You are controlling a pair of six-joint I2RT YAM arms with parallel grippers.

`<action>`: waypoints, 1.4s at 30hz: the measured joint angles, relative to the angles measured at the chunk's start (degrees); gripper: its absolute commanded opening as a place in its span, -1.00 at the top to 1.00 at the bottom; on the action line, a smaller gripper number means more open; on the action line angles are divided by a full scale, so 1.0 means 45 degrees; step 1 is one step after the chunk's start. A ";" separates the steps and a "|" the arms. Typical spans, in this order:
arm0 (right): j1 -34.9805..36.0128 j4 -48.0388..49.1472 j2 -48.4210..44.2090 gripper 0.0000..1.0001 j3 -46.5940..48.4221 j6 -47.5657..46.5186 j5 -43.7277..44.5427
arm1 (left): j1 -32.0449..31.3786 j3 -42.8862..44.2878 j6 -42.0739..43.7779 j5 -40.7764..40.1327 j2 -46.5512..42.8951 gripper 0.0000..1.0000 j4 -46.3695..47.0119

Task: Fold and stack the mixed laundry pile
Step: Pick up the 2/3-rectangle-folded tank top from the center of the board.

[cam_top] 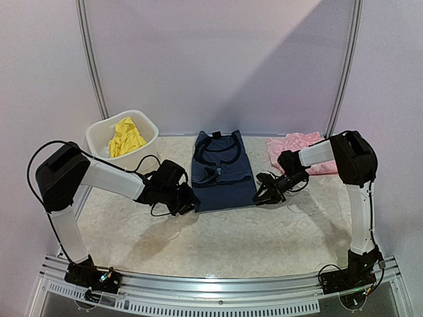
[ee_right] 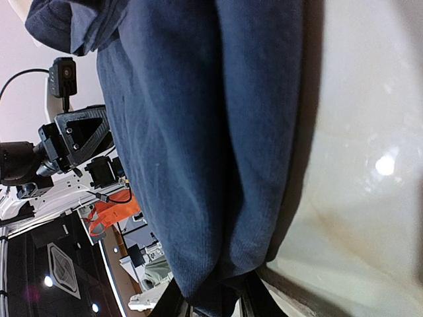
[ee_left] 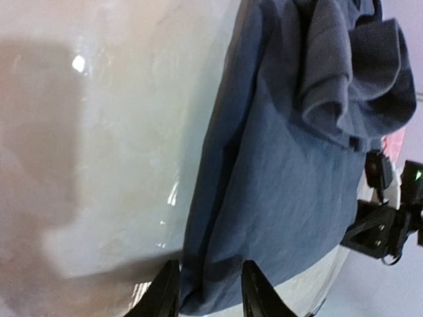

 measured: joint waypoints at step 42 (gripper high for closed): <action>-0.0165 -0.3026 -0.3657 1.00 -0.0403 -0.1846 -0.1443 | 0.0228 0.2837 0.2001 0.1987 -0.2628 1.00 -0.5013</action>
